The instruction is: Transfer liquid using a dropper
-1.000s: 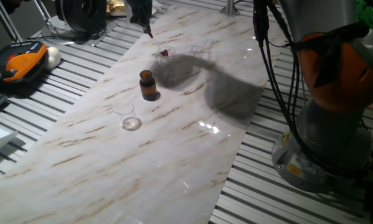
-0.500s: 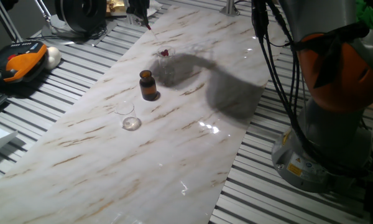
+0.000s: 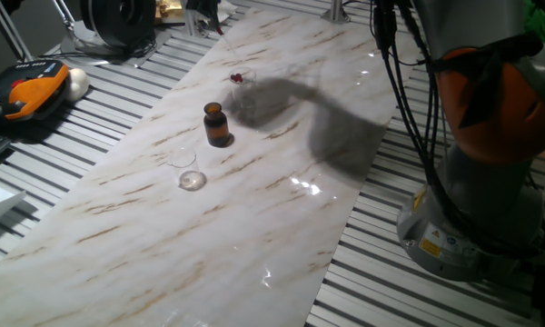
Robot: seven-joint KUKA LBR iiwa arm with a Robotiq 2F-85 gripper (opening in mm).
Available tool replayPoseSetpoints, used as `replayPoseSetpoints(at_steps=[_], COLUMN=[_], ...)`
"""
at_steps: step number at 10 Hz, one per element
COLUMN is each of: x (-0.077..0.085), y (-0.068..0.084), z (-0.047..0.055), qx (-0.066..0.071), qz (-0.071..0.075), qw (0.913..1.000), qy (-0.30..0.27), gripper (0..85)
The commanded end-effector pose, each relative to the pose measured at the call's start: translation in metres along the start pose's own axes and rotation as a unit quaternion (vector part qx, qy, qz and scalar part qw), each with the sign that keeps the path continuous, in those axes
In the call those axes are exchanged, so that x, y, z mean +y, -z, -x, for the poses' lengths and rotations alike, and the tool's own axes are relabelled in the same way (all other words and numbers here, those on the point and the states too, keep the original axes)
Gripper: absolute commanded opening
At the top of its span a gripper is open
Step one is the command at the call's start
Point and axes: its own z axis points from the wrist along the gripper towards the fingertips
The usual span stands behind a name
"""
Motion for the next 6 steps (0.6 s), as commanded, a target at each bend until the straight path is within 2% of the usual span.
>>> replayPoseSetpoints(at_steps=[1,4,6], x=[0.001,0.007,0.018], y=[0.004,0.014,0.020], z=[-0.004,-0.014,-0.020], qx=[0.002,0.008,0.009], qz=[0.000,0.013,0.018], qw=[1.0000,0.9997,0.9991], qy=[-0.004,-0.020,-0.037], gripper=[0.0,0.0,0.0])
